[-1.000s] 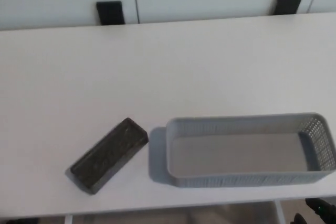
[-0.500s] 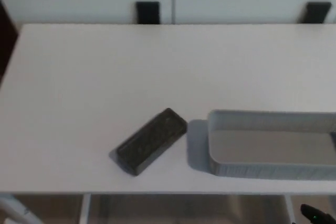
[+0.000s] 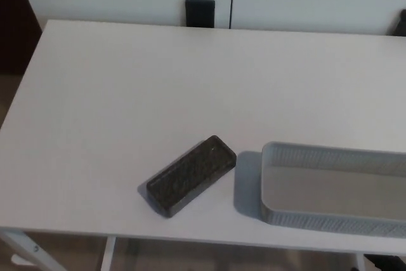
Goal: The robot walks towards a desk on which an eraser is kept on the left hand side and a container is kept on the right hand side. The robot picks up the eraser using its left hand and places it in the container.
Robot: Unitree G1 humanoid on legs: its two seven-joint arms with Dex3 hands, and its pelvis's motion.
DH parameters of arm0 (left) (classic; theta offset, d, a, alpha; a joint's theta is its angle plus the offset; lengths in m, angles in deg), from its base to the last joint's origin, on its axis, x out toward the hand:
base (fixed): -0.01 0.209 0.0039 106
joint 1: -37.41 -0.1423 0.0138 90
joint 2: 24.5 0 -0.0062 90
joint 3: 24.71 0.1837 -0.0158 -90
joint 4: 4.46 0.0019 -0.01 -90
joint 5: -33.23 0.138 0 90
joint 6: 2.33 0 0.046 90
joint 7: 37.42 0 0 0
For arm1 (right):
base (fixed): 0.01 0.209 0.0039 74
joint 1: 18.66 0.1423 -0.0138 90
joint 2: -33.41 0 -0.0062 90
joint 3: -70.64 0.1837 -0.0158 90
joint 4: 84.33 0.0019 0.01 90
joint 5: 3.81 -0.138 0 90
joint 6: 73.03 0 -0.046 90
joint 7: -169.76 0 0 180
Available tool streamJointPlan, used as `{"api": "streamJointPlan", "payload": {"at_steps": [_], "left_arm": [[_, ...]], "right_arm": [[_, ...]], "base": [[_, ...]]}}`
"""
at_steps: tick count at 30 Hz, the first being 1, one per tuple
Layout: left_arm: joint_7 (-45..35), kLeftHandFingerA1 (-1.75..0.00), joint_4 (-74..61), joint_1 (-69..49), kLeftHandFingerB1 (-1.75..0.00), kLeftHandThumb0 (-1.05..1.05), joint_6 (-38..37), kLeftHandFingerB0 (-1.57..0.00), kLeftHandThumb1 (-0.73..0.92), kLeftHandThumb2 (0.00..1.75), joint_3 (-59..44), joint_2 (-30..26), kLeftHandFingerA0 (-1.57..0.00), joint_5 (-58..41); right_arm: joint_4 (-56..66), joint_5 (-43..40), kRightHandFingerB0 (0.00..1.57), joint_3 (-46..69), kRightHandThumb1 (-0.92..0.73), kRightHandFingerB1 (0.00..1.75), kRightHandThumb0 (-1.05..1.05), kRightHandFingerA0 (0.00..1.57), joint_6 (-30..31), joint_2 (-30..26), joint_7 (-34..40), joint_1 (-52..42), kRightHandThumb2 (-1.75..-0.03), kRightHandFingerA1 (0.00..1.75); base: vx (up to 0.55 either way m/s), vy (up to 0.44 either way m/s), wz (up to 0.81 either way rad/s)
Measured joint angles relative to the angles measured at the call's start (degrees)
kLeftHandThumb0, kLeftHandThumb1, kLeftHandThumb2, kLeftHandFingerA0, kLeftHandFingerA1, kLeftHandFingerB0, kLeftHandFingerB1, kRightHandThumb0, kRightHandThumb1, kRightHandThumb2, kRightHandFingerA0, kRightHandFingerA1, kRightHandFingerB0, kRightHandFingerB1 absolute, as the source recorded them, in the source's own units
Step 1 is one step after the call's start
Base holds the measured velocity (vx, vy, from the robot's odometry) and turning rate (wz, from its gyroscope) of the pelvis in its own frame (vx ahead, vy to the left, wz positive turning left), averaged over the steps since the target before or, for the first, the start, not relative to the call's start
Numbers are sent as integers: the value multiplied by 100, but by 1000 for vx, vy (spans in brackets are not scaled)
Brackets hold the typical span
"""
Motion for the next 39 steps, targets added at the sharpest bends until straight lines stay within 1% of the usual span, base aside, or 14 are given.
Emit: {"api": "streamJointPlan", "payload": {"at_steps": [7,8,9,11,15,16,18,20,22,31,32,33,38,39], "left_arm": [[130,-37,45,-100,-30,-44,-197,-29,59,58,50,1,-44,148],[178,-35,21,-137,-29,-50,-261,-26,62,59,83,1,-42,202],[211,-34,2,-161,-29,-54,-313,-24,64,60,110,0,-40,242],[268,-44,-186,-246,-39,-66,-428,-16,54,82,182,-11,-30,339],[302,-43,-893,-472,-39,-67,-649,-16,53,82,289,-54,-24,449],[294,-42,-1160,-542,-39,-68,-688,-15,53,82,311,-65,-23,451],[269,-42,-1574,-644,-39,-71,-716,-16,53,83,337,-96,-22,448],[239,-30,-1951,-744,-29,-72,-737,-23,65,61,362,-145,-29,442],[206,-30,-2394,-857,-27,-77,-746,-19,67,62,394,-210,-24,437],[14,-34,-4139,-1126,-30,-76,-766,-21,90,67,443,-575,-23,328],[-8,-37,-4317,-1128,-32,-65,-766,-24,92,68,442,-629,-26,305],[-23,-41,-4443,-1126,-33,-62,-766,-20,92,73,442,-674,-26,284],[-196,-42,-5334,-1042,-35,-66,-762,-11,92,89,403,-1178,-15,-41],[-285,-40,-5561,-1022,-32,-65,-762,-18,92,77,383,-1365,-21,-139]], "right_arm": [[-8,28,10,-46,-42,59,-36,31,1,0,11,21,-105,74],[-8,35,6,-55,-46,69,-37,21,2,1,11,26,-94,106],[-10,39,10,-60,-42,59,-37,29,2,1,11,31,-105,73],[-12,48,6,-75,-50,68,-39,19,3,1,10,44,-89,102],[-12,68,9,-111,-39,60,-41,32,3,2,10,67,-103,76],[-12,75,6,-119,-47,69,-41,21,4,2,9,72,-91,104],[-12,80,9,-124,-39,59,-38,27,5,3,9,77,-104,72],[-12,83,6,-125,-42,70,-39,16,7,7,8,80,-94,104],[-13,83,11,-124,-38,60,-37,26,10,10,8,82,-105,72],[-13,89,11,-130,-38,59,-36,29,16,14,7,87,-105,73],[-13,89,7,-133,-42,68,-38,18,16,14,7,88,-93,102],[-13,90,10,-134,-38,59,-37,27,16,15,7,89,-105,72],[-13,94,8,-147,-42,67,-38,20,24,15,7,93,-95,102],[-15,99,11,-153,-40,60,-37,29,24,14,7,94,-105,73]], "base": [[0,0,0],[0,0,0],[0,0,0],[0,0,0],[0,0,0],[0,0,0],[0,0,0],[0,0,0],[0,0,0],[0,0,0],[0,0,0],[0,0,0],[0,0,0],[0,0,0]]}}
